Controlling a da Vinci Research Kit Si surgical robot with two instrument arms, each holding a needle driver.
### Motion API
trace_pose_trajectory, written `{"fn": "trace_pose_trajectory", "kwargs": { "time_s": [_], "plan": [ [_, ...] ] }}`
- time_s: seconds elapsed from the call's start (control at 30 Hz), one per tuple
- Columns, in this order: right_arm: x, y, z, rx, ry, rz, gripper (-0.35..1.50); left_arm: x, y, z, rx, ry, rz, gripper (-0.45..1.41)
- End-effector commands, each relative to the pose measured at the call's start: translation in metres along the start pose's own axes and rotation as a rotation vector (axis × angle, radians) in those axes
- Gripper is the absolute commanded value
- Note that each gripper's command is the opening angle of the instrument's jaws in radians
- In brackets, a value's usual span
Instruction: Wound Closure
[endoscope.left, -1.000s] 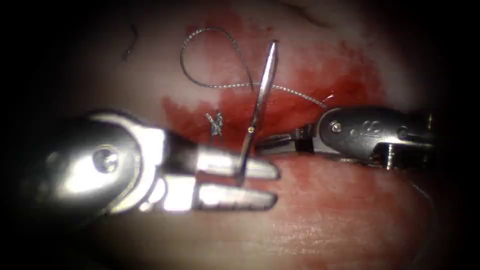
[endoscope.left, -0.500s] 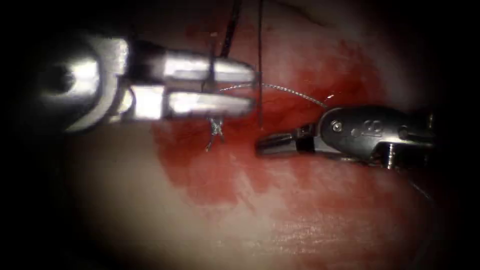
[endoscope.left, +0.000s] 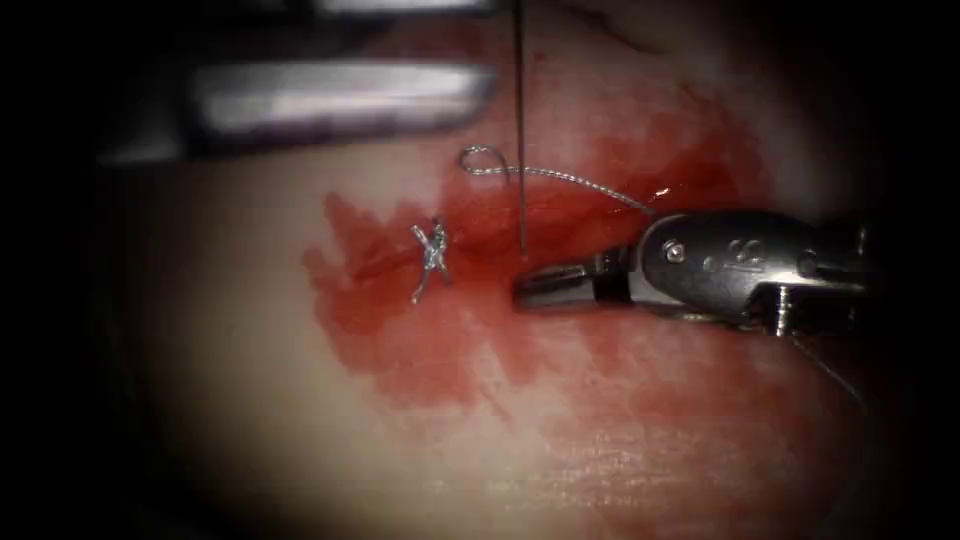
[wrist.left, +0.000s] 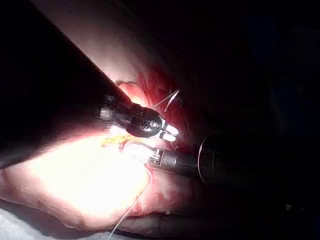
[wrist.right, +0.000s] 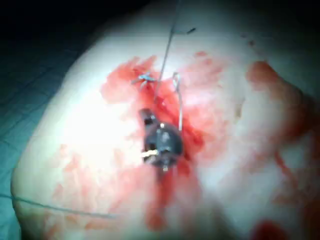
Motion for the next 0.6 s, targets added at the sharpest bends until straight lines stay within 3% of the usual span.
{"fn": "trace_pose_trajectory", "kwargs": {
  "time_s": [0.03, 0.1, 0.17, 0.2, 0.3, 0.37, 0.47, 0.6],
  "plan": [
    [0.0001, 0.0, 0.0009, 0.001, 0.001, 0.006, -0.35, -0.0007, -0.0003, 0.0008, -0.004, 0.01, 0.001, -0.35],
    [0.0002, -0.0001, 0.001, -0.006, 0.001, 0.024, -0.35, -0.0016, 0.0003, 0.0007, -0.043, 0.034, -0.025, -0.35],
    [0.0004, -0.0003, 0.0009, -0.011, 0.003, 0.031, 0.07, -0.0026, 0.0011, 0.0003, -0.069, 0.059, -0.049, -0.35],
    [0.0005, -0.0005, 0.0008, -0.035, 0.005, 0.037, 0.51, -0.0036, 0.0022, -0.0004, -0.107, 0.081, -0.07, -0.35],
    [0.0007, -0.0006, 0.0004, -0.071, 0.004, 0.052, 0.96, -0.0044, 0.004, -0.002, -0.17, 0.128, -0.11, -0.35],
    [0.001, -0.0006, -0.0001, -0.089, 0.008, 0.07, 1.06, -0.0044, 0.0063, -0.004, -0.248, 0.172, -0.138, -0.35],
    [0.0013, -0.0008, -0.0009, -0.105, 0.015, 0.083, 1.06, -0.0039, 0.0083, -0.006, -0.321, 0.201, -0.15, -0.35],
    [0.0014, -0.0019, -0.0018, -0.106, 0.029, 0.085, 1.04, -0.0036, 0.0091, -0.0081, -0.361, 0.222, -0.163, -0.35]
  ]
}}
